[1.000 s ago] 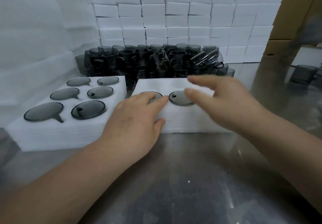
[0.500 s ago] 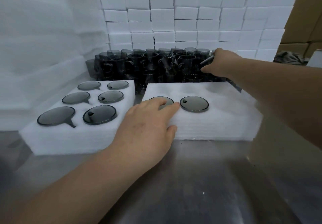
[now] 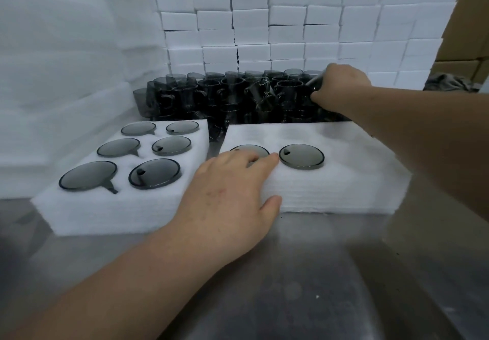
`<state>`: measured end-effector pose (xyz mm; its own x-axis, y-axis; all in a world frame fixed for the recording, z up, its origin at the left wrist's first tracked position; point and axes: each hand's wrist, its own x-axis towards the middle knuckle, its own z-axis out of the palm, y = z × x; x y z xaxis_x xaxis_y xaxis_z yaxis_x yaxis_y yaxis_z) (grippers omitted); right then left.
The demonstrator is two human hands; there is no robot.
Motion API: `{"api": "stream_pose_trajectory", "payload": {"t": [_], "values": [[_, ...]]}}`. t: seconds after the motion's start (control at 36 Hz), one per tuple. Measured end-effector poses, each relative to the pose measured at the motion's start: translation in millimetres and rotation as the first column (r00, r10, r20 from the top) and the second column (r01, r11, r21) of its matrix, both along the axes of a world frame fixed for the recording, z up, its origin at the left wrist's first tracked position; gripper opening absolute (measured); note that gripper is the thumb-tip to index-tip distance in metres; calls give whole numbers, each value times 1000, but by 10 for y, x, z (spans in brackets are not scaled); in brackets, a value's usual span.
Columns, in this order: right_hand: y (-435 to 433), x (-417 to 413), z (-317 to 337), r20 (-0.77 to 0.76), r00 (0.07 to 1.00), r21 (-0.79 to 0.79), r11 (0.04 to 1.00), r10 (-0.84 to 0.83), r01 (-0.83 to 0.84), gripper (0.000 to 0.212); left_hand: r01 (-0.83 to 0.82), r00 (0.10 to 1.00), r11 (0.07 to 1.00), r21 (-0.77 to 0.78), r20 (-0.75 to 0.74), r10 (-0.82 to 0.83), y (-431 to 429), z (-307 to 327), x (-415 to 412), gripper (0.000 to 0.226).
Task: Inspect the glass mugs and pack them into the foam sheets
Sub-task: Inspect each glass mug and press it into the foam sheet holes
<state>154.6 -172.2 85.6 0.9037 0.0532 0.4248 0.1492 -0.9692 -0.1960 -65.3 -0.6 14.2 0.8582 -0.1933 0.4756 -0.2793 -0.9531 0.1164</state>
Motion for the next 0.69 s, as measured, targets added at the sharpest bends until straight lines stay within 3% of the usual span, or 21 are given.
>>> {"api": "stream_pose_trajectory", "payload": {"t": [0.08, 0.19, 0.39, 0.53, 0.64, 0.69], "values": [[-4, -87, 74, 118, 991, 84, 994, 56, -66, 25, -1, 1000, 1000, -5, -9, 1, -17, 9, -18, 66], [35, -340, 179, 226, 971, 206, 970, 79, -127, 57, -22, 999, 1000, -17, -41, 21, -37, 29, -44, 70], [123, -1398, 6, 349, 870, 472, 737, 348, -484, 82, 87, 989, 955, -285, 138, -49, -74, 147, -124, 73], [123, -1951, -361, 450, 747, 246, 736, 489, -630, 74, 194, 976, 847, -495, 183, -116, -78, 161, -168, 77], [143, -2054, -472, 486, 647, 36, 726, 587, -686, 74, 246, 966, 816, -523, 205, -160, -79, 152, -182, 76], [165, -2060, -483, 481, 642, -3, 733, 597, -680, 76, 242, 967, 811, -533, 204, -154, -82, 149, -191, 77]]}}
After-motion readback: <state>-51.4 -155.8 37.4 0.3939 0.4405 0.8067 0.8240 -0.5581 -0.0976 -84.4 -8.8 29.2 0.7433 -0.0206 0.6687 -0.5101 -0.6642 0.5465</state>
